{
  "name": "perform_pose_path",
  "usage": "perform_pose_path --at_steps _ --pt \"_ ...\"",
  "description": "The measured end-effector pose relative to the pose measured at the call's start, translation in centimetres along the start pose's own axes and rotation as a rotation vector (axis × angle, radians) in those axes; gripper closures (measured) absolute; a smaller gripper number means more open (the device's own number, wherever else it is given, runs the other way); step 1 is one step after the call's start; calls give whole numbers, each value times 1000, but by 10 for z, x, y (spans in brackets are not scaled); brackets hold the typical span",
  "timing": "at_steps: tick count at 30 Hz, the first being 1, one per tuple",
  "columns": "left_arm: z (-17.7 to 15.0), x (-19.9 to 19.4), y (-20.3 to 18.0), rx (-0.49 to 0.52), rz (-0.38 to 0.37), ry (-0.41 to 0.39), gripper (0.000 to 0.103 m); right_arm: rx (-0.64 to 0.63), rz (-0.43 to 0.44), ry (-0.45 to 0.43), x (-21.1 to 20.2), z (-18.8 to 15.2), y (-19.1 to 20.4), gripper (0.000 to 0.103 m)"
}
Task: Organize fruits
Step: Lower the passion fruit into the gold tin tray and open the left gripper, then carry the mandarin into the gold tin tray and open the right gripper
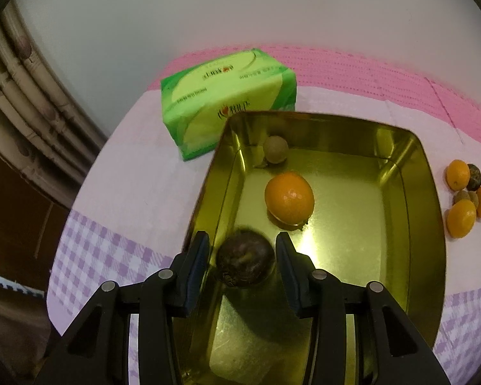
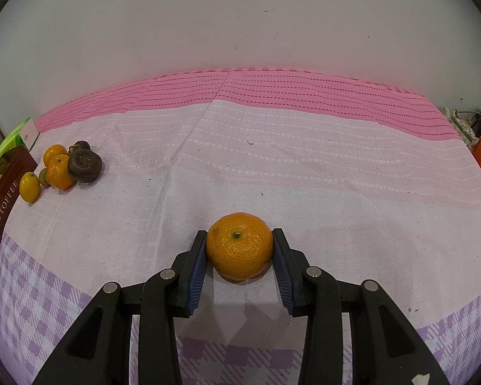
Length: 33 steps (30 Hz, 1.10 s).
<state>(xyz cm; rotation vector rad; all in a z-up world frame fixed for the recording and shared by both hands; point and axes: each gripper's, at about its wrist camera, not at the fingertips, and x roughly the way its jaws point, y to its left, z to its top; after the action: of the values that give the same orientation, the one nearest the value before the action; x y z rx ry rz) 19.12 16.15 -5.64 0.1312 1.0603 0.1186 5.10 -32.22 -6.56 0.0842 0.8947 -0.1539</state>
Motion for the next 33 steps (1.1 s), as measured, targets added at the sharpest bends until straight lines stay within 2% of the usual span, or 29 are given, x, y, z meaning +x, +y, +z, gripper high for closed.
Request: perform_pose_path --at_steps 4,10,16,18,20,22,28,33 --pt "1 -16 1 -1 2 -34 45 0 0 0 0 0 0 65" --pt "-10 -59 -5 14 6 -101 38 0 1 0 0 0 0 65" --pt "-44 -112 -19 -31 5 -136 35 2 5 0 0 1 1 65" --pt "-63 -128 -21 -73 -7 -126 35 3 8 -1 0 1 0 65" --pt "-84 -145 -22 -116 -43 -143 35 6 12 -1 0 1 -1 65" --pt "-108 -161 -26 -143 -47 -170 35 11 17 -2 0 1 -1 65" --pt "-153 -179 -44 -107 14 -233 35 11 17 -2 -1 1 -3 65" --pt "-161 -175 -54 -49 28 -234 35 70 50 32 -9 -4 -6 67"
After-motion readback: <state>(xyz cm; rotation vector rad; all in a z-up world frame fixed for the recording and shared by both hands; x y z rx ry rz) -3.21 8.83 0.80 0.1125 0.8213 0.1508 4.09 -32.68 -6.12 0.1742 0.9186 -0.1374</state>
